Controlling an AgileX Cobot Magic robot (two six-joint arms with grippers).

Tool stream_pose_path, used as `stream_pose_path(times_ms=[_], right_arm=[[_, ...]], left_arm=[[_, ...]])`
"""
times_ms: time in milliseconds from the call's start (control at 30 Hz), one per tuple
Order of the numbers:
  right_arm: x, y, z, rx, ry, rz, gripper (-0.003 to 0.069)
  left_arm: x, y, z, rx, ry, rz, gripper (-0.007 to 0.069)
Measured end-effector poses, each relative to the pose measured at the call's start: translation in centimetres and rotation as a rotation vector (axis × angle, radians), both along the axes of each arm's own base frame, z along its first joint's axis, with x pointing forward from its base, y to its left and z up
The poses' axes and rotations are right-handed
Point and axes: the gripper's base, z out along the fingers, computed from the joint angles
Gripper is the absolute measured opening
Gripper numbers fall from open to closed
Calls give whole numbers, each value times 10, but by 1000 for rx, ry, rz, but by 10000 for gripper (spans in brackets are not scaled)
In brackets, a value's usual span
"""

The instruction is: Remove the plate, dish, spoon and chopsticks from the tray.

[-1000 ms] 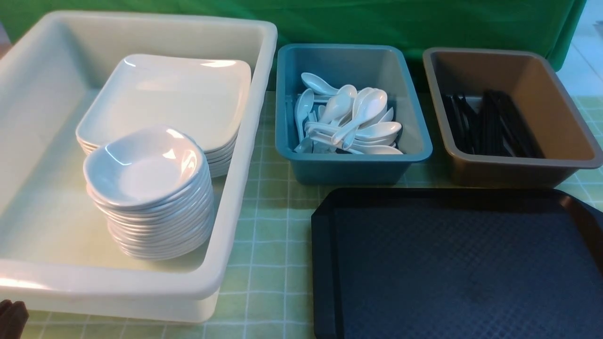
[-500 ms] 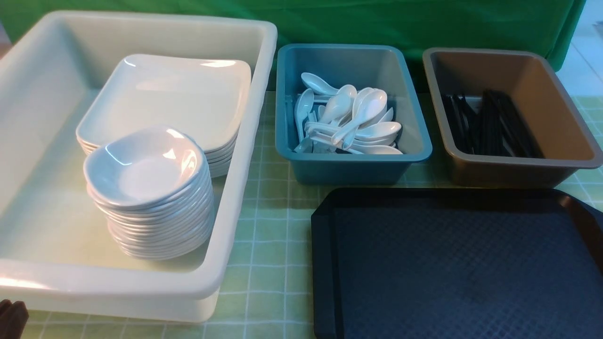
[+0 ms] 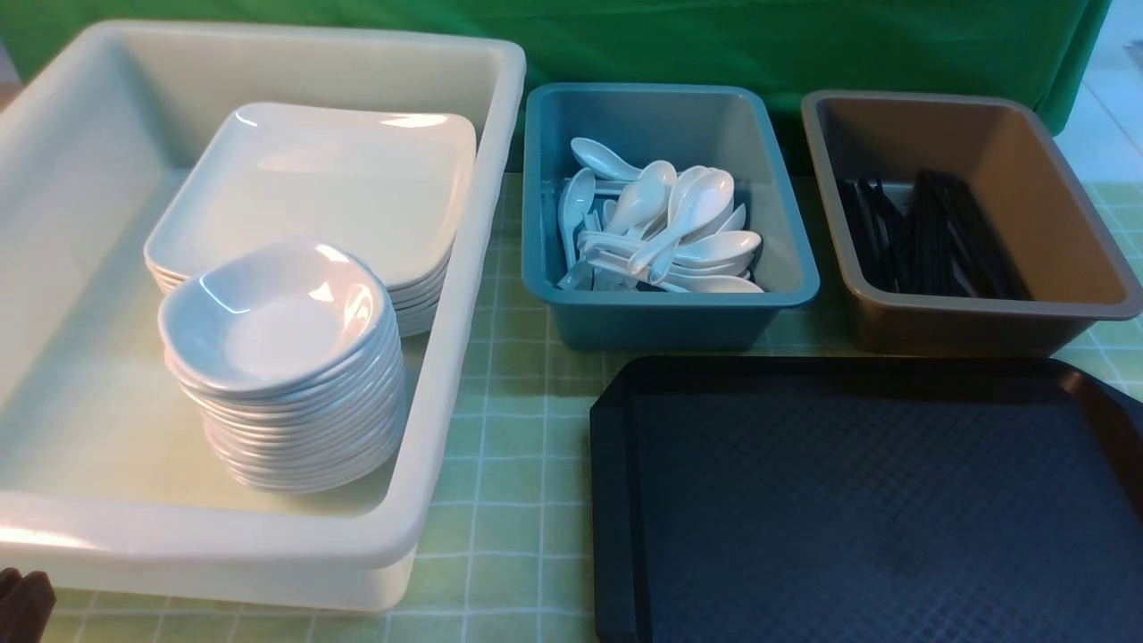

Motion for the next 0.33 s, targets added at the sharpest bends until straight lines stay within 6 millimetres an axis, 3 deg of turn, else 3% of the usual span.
stream_pose_path(times_ms=[333], right_arm=[[0,0,0,6,0,-1,241]], left_arm=[[0,0,0,0,0,0,47]])
